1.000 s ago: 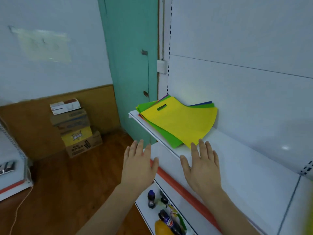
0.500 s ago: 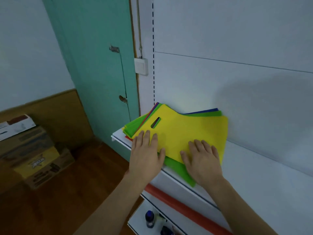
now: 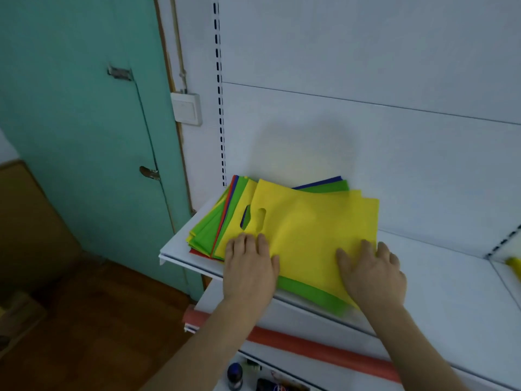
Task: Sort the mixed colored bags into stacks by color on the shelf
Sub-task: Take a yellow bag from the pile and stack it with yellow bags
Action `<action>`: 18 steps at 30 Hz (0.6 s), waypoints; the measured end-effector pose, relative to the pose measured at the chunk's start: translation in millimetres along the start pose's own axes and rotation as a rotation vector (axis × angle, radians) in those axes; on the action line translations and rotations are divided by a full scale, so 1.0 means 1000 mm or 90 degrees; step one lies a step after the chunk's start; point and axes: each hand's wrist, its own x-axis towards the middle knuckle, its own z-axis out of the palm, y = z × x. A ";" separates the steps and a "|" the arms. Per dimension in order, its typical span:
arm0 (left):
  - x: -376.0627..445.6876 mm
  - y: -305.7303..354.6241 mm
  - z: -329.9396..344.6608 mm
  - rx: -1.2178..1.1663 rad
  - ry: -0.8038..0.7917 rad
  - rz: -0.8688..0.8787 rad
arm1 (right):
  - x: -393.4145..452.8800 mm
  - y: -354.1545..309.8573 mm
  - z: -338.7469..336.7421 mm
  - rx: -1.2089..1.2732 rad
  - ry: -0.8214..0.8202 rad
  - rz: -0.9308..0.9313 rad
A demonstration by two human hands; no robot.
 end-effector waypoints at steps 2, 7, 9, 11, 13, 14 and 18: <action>0.002 -0.003 -0.003 -0.004 0.025 0.006 | 0.002 0.004 -0.001 0.091 -0.030 0.053; 0.005 -0.012 -0.009 0.033 -0.016 -0.045 | 0.011 0.005 -0.005 0.298 0.047 0.084; 0.005 -0.011 -0.008 0.038 -0.027 -0.036 | 0.016 0.008 -0.003 0.298 0.039 0.090; 0.005 -0.007 -0.007 0.027 -0.024 -0.013 | 0.019 0.012 -0.002 0.301 0.007 0.100; 0.004 -0.004 -0.003 0.006 -0.011 0.015 | 0.022 0.016 -0.004 0.324 -0.005 0.099; 0.002 -0.002 -0.001 -0.004 -0.004 0.027 | 0.025 0.019 -0.005 0.327 -0.005 0.098; 0.002 0.001 0.001 -0.076 0.002 0.020 | 0.030 0.024 -0.016 0.312 0.079 0.056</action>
